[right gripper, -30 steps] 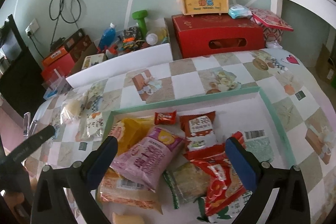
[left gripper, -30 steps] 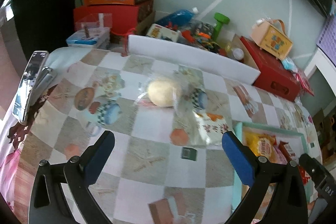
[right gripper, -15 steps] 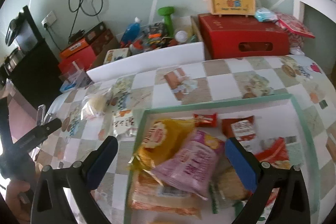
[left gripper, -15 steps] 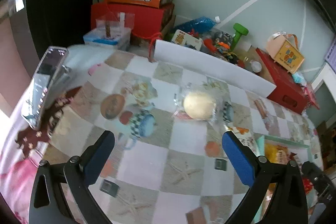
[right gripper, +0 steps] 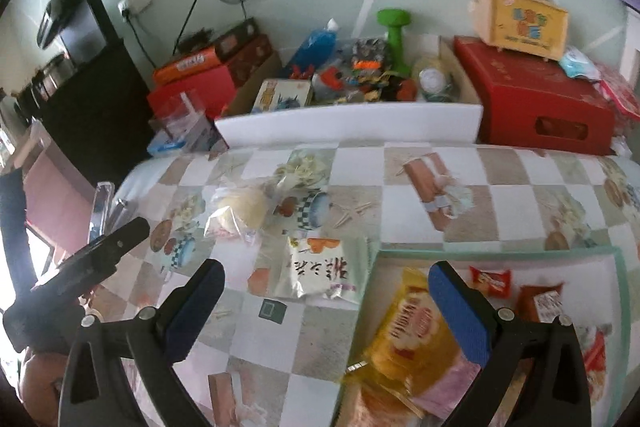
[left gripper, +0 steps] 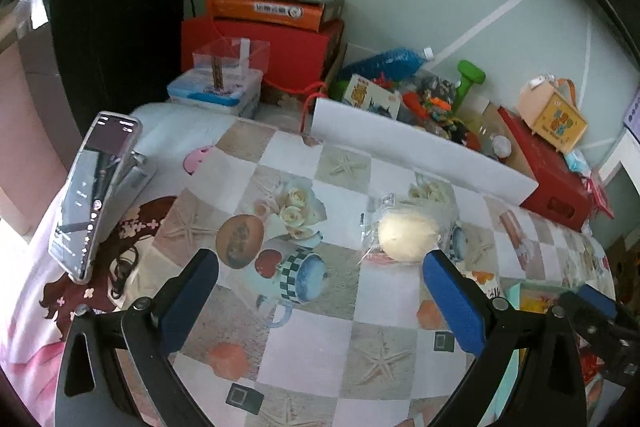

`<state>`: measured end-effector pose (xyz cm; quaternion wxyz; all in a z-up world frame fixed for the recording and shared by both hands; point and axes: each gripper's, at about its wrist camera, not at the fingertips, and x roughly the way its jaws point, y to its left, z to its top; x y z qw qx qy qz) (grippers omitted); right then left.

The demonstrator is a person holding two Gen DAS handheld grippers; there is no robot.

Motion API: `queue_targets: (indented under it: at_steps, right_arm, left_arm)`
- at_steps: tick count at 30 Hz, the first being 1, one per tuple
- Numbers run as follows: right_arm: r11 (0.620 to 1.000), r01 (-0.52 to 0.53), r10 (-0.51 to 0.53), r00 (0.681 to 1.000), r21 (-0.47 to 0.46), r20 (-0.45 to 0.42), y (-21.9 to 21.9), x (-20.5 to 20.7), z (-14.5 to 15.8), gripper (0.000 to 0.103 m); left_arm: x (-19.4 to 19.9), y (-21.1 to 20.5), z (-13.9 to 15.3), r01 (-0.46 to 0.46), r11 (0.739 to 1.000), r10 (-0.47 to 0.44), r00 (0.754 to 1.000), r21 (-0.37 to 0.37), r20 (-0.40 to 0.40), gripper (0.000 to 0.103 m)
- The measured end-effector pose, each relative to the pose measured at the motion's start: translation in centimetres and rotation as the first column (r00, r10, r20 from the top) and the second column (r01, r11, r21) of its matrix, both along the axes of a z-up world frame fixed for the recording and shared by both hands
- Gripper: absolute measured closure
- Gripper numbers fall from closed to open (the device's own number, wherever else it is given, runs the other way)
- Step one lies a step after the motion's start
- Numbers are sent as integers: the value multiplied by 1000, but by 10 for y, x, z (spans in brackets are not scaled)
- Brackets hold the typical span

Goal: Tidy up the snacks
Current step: 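Move the left tool to the clear-wrapped round bun while the right tool reaches the white biscuit packet, then grasp the round bun with the left tool while the right tool grasps the white biscuit packet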

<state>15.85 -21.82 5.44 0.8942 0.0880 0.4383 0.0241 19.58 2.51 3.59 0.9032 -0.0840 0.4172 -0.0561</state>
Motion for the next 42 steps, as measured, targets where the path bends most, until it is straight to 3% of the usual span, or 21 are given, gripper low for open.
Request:
queue_targets:
  at_steps: [9, 18, 27, 29, 31, 37, 42]
  right_arm:
    - [997, -68, 62, 987, -40, -146, 19, 40, -31, 1]
    - [994, -93, 79, 969, -54, -233, 27, 66, -53, 15]
    - [989, -115, 85, 958, -96, -275, 33, 82, -67, 18]
    - [985, -124, 86, 956, -121, -281, 36, 85, -69, 18]
    - [983, -129, 86, 954, -131, -288, 37, 86, -72, 18]
    - [976, -144, 90, 950, -165, -300, 42, 86, -76, 19]
    - [970, -180, 118, 936, -164, -331, 51, 82, -78, 21]
  left_arm:
    - [37, -4, -3, 117, 987, -128, 987, -111, -100, 1]
    - [72, -51, -15, 262, 963, -269, 944, -57, -192, 1]
    - [95, -73, -41, 270, 962, -272, 930, -43, -247, 1]
    - [98, -78, -43, 274, 961, -273, 928, -32, -253, 4]
    - [100, -81, -46, 267, 963, -264, 928, -23, -262, 20]
    - [96, -78, -46, 256, 966, -257, 930, -37, -262, 32]
    - [86, -65, -45, 221, 974, -224, 936, -40, -271, 34]
